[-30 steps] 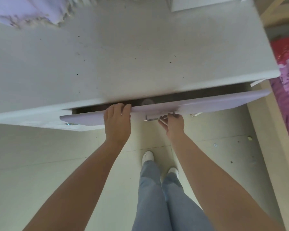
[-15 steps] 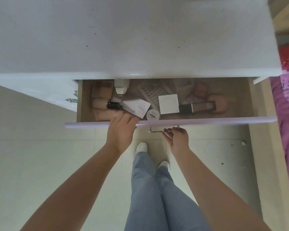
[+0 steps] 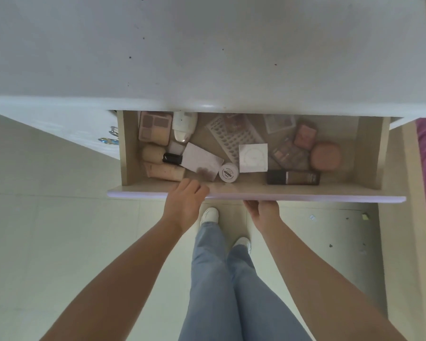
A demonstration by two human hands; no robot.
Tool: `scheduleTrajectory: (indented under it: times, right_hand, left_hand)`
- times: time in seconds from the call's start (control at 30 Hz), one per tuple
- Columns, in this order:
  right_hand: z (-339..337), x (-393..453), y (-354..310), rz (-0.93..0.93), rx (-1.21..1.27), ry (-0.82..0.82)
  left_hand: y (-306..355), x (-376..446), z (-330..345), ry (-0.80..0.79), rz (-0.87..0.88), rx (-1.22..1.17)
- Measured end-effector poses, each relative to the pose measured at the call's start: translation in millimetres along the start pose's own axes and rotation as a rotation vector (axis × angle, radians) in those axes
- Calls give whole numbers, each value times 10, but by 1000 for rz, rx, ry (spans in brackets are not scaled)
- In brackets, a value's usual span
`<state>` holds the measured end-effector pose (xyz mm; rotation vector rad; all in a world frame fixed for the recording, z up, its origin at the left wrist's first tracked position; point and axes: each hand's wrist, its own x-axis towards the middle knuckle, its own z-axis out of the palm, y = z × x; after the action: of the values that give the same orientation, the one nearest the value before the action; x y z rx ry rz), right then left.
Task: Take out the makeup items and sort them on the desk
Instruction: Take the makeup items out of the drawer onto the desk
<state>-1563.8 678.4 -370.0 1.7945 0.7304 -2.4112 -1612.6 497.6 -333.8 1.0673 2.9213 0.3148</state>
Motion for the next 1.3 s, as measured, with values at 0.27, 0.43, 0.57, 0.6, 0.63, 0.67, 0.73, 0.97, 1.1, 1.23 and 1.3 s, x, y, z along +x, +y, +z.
scheduleTrajectory:
  times: [0.27, 0.43, 0.57, 0.6, 0.63, 0.67, 0.73, 0.97, 1.1, 1.23, 1.3]
  right_hand:
    - [-18, -262, -41, 0, -1249, 25]
    - [437, -826, -173, 127, -1724, -277]
    - [1104, -1038, -29, -327, -1797, -444]
    - [1262, -1037, 25, -452, -1830, -428]
    - [1406, -1018, 84, -534, -1859, -405]
    - [1531, -987, 149, -591, -1888, -385]
    - [1749, -888, 290, -669, -1969, -353]
    - [2148, -465, 589, -619, -2152, -226]
    - [2140, -285, 735, -519, -2169, -266]
    - [2175, -227, 834, -581, -2211, -241]
    - [2212, -214, 865, -652, -2281, -206]
  left_hand:
    - [18, 12, -117, -151, -35, -88]
    - [-112, 67, -486, -290, -303, -32]
    - [-433, 68, -695, -300, -428, 131]
    - [-516, 68, -739, -332, -451, 150]
    - [-607, 69, -773, -341, -471, 136]
    - [-694, 59, -788, -377, -503, 132]
    - [-868, 90, -841, -391, -491, 161]
    - [-1465, 320, -801, -569, -266, 76]
    - [-1774, 389, -724, -352, -109, 46]
    - [-1974, 386, -597, -230, -89, -12]
    - [-2047, 385, -553, -246, -63, -44]
